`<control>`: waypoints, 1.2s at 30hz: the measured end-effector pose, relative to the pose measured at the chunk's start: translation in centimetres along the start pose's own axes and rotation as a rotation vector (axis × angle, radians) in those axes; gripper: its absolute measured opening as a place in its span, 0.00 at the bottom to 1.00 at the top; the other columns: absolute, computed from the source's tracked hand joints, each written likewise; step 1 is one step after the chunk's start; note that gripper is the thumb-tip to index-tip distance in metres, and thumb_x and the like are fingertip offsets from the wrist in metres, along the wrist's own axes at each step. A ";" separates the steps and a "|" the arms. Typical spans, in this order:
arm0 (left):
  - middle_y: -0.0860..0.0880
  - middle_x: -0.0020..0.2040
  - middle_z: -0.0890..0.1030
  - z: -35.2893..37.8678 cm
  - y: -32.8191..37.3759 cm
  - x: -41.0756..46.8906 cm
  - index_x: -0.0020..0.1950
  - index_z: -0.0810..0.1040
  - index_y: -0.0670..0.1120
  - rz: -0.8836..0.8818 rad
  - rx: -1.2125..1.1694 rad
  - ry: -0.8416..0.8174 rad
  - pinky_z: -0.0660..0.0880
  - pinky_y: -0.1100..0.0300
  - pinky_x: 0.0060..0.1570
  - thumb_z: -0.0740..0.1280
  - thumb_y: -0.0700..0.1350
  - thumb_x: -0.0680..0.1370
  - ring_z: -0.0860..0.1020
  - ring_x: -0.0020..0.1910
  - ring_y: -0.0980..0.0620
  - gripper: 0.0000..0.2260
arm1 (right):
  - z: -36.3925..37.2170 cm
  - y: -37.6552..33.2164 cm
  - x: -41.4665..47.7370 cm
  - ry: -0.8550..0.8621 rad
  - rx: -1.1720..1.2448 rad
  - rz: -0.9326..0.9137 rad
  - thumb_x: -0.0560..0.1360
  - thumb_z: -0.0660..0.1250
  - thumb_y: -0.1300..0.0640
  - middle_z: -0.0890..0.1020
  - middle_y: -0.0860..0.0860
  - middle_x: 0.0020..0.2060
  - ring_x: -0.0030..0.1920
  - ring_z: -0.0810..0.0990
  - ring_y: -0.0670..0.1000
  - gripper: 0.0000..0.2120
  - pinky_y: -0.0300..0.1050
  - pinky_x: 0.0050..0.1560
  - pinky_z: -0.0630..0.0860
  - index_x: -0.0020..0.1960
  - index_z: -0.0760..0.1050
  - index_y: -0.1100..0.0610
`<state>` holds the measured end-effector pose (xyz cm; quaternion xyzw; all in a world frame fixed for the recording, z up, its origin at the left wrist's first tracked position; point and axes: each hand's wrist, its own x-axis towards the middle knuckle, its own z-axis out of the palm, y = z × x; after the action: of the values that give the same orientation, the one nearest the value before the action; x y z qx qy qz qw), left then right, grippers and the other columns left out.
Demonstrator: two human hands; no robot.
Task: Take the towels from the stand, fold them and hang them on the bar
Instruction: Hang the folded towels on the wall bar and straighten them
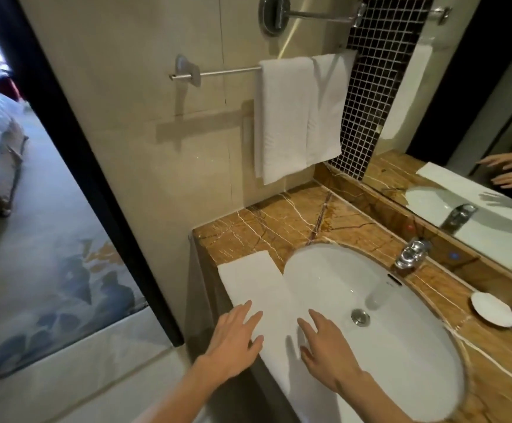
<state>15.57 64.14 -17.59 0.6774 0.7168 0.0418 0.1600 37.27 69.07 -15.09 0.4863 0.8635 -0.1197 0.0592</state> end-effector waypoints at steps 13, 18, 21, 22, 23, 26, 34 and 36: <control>0.48 0.78 0.55 5.6 6.5 -4.8 0.77 0.58 0.52 -0.099 0.005 0.030 0.53 0.50 0.75 0.52 0.60 0.80 0.54 0.76 0.47 0.26 | 4.4 5.4 -6.3 0.018 0.072 -0.078 0.80 0.52 0.47 0.64 0.56 0.74 0.73 0.63 0.56 0.24 0.47 0.72 0.58 0.75 0.61 0.52; 0.45 0.78 0.55 7.7 7.3 -5.7 0.77 0.59 0.51 -0.112 0.014 -0.013 0.52 0.50 0.73 0.52 0.59 0.80 0.54 0.76 0.46 0.27 | 5.3 6.4 -7.1 -0.044 0.077 -0.078 0.79 0.55 0.49 0.65 0.58 0.73 0.72 0.65 0.58 0.25 0.48 0.71 0.62 0.74 0.62 0.54; 0.45 0.78 0.55 8.8 7.3 -5.9 0.76 0.59 0.51 -0.115 0.008 -0.025 0.53 0.50 0.73 0.52 0.59 0.79 0.54 0.76 0.46 0.27 | 6.2 6.9 -7.4 -0.076 0.103 -0.057 0.77 0.56 0.52 0.70 0.59 0.67 0.65 0.71 0.59 0.23 0.50 0.65 0.69 0.71 0.65 0.56; 0.45 0.78 0.56 9.1 7.4 -6.0 0.76 0.59 0.51 -0.115 0.007 -0.027 0.54 0.50 0.73 0.51 0.59 0.79 0.55 0.76 0.46 0.27 | 6.5 6.9 -7.6 -0.082 0.105 -0.057 0.76 0.56 0.52 0.72 0.58 0.63 0.61 0.73 0.58 0.22 0.49 0.61 0.71 0.69 0.67 0.57; 0.45 0.78 0.56 9.4 7.3 -6.0 0.76 0.59 0.51 -0.112 0.002 -0.032 0.54 0.50 0.73 0.51 0.59 0.79 0.55 0.76 0.45 0.27 | 6.8 6.9 -7.7 -0.091 0.109 -0.062 0.75 0.56 0.52 0.73 0.56 0.59 0.56 0.74 0.57 0.22 0.48 0.57 0.72 0.67 0.68 0.57; 0.44 0.78 0.56 9.9 6.9 -5.8 0.76 0.60 0.50 -0.111 -0.006 -0.041 0.55 0.49 0.72 0.51 0.59 0.80 0.55 0.75 0.45 0.26 | 7.3 6.5 -7.7 -0.098 0.130 -0.067 0.74 0.56 0.51 0.70 0.53 0.48 0.47 0.73 0.56 0.16 0.46 0.46 0.70 0.58 0.69 0.57; 0.46 0.78 0.53 10.9 6.2 -4.6 0.76 0.59 0.51 -0.161 -0.101 -0.055 0.58 0.47 0.71 0.52 0.58 0.80 0.58 0.74 0.43 0.25 | 7.6 6.7 -5.1 -0.096 0.364 0.075 0.79 0.58 0.52 0.73 0.55 0.54 0.53 0.72 0.55 0.14 0.47 0.52 0.70 0.61 0.67 0.59; 0.48 0.79 0.51 11.2 6.3 -4.3 0.76 0.58 0.52 -0.201 -0.198 -0.064 0.60 0.47 0.71 0.54 0.58 0.80 0.60 0.74 0.44 0.25 | 7.6 6.8 -4.4 -0.148 0.440 0.128 0.79 0.58 0.53 0.73 0.55 0.56 0.55 0.72 0.56 0.12 0.48 0.54 0.70 0.59 0.68 0.59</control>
<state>24.89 58.61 -25.67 0.5841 0.7678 0.0744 0.2524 45.20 66.82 -22.49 0.5311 0.7774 -0.3362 0.0225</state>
